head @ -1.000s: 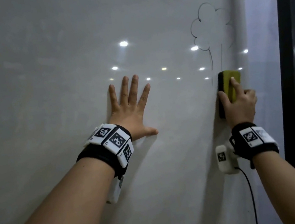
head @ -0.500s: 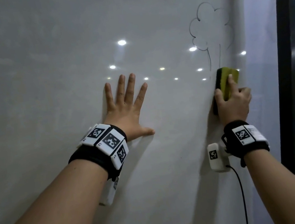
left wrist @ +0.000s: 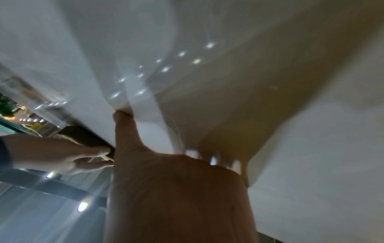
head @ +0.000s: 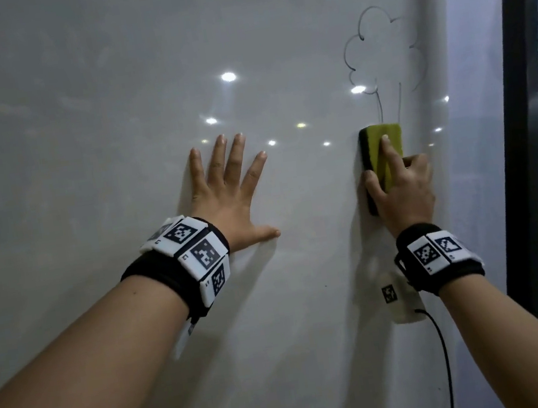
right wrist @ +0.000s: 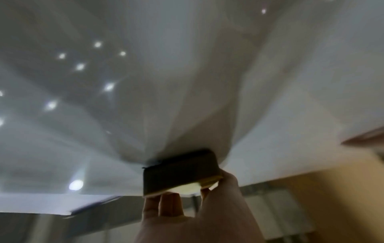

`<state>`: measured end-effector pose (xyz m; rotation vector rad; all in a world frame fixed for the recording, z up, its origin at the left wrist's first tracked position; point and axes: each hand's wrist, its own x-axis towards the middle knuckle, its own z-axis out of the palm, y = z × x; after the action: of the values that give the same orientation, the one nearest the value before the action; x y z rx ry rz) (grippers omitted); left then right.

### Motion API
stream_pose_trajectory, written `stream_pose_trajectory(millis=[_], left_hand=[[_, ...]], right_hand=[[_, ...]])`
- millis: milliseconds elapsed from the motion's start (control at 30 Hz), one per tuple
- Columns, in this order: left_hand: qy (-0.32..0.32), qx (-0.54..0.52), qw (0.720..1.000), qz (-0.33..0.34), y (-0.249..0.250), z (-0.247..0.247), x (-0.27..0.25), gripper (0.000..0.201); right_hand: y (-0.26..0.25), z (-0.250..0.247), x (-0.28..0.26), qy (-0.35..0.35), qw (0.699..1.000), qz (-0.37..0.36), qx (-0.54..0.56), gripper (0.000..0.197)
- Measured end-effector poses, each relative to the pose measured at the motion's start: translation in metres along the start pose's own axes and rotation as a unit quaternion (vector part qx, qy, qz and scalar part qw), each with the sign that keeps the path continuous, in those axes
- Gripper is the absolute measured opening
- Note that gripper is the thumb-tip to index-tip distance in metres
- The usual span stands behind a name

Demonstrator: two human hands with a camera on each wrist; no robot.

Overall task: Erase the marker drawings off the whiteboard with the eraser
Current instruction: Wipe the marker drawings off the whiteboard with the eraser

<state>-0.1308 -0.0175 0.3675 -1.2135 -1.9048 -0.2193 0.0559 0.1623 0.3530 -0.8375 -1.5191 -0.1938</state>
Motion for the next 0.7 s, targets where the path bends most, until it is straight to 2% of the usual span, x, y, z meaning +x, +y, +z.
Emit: stream_pose_trajectory(millis=[100,200,367,433,600,700], left_hand=[[0.039,-0.018,0.999,-0.007,-0.001,-0.017,0.007,0.105],[0.062,-0.008,0.998,-0.012,-0.008,-0.038,0.022,0.105],[0.032,0.013,0.999,-0.021,-0.024,-0.043,0.043,0.115],[0.026,0.011,0.999,-0.017,-0.026,-0.038,0.045,0.118],[0.024,0.005,1.0,-0.011,-0.03,-0.031,0.051,0.12],[0.023,0.002,1.0,-0.007,-0.03,-0.028,0.053,0.12]], right_hand=[[0.003,-0.008,0.015,-0.009,0.999,0.03,-0.005,0.059],[-0.003,-0.011,0.028,-0.001,0.997,0.078,0.027,0.059],[-0.005,-0.005,-0.002,0.0,0.999,0.038,0.015,0.059],[-0.003,-0.005,0.003,0.007,0.999,0.031,0.008,0.059],[-0.003,-0.012,0.047,0.007,0.996,0.085,0.021,0.058],[-0.012,-0.007,0.045,0.01,0.993,0.114,0.039,0.059]])
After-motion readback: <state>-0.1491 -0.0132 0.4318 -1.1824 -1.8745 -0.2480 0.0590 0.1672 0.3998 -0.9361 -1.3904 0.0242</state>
